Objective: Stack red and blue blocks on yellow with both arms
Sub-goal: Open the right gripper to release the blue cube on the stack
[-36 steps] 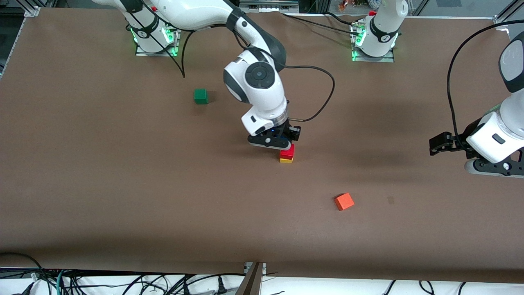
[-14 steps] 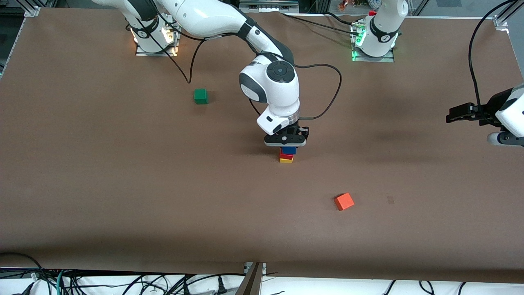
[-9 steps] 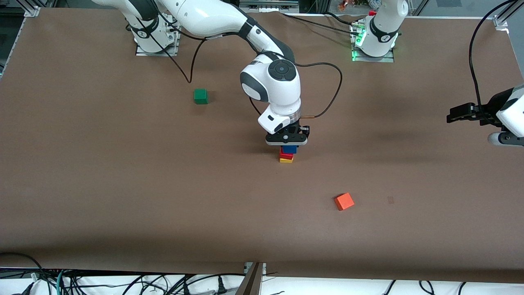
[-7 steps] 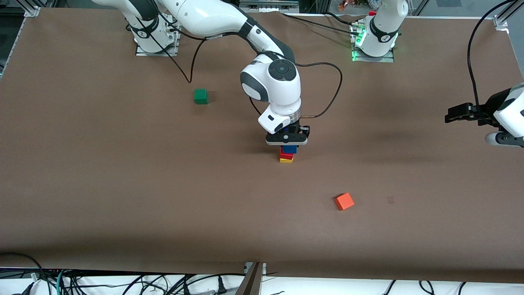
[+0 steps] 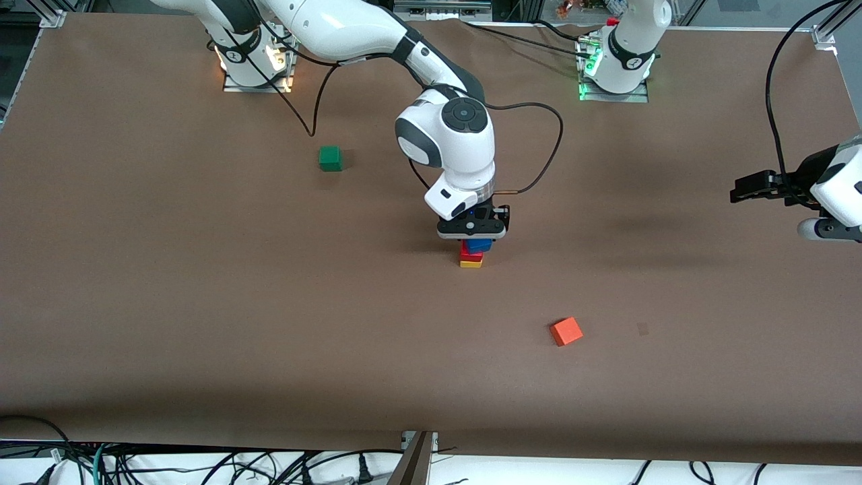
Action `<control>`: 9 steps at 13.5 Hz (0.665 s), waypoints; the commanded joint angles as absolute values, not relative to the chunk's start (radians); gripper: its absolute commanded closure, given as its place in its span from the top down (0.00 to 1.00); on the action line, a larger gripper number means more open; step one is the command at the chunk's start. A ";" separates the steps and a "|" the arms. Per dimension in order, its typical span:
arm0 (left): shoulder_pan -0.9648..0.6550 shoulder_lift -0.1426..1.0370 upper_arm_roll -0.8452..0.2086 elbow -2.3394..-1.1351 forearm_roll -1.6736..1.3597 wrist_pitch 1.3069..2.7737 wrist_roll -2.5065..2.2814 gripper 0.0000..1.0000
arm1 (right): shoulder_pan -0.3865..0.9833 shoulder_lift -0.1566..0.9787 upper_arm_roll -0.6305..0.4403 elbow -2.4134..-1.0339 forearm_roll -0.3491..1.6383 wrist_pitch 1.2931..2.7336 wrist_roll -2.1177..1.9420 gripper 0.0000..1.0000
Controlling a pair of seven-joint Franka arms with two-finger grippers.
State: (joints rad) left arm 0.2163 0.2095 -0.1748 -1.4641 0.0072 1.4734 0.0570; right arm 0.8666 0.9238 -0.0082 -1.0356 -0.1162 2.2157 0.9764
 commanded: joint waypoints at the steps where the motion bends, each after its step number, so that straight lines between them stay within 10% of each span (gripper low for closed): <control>1: 0.221 0.202 -0.176 -1.471 -0.005 1.477 0.049 1.00 | 0.873 0.930 -0.017 -1.008 -0.130 2.201 0.971 0.85; 3: 0.221 0.202 -0.176 -1.470 -0.006 1.477 0.049 1.00 | 0.865 0.917 -0.017 -1.008 -0.123 2.154 0.969 1.00; 9: 0.215 0.206 -0.176 -1.453 0.000 1.477 0.044 1.00 | 0.727 0.778 -0.017 -1.009 -0.043 1.900 0.965 1.00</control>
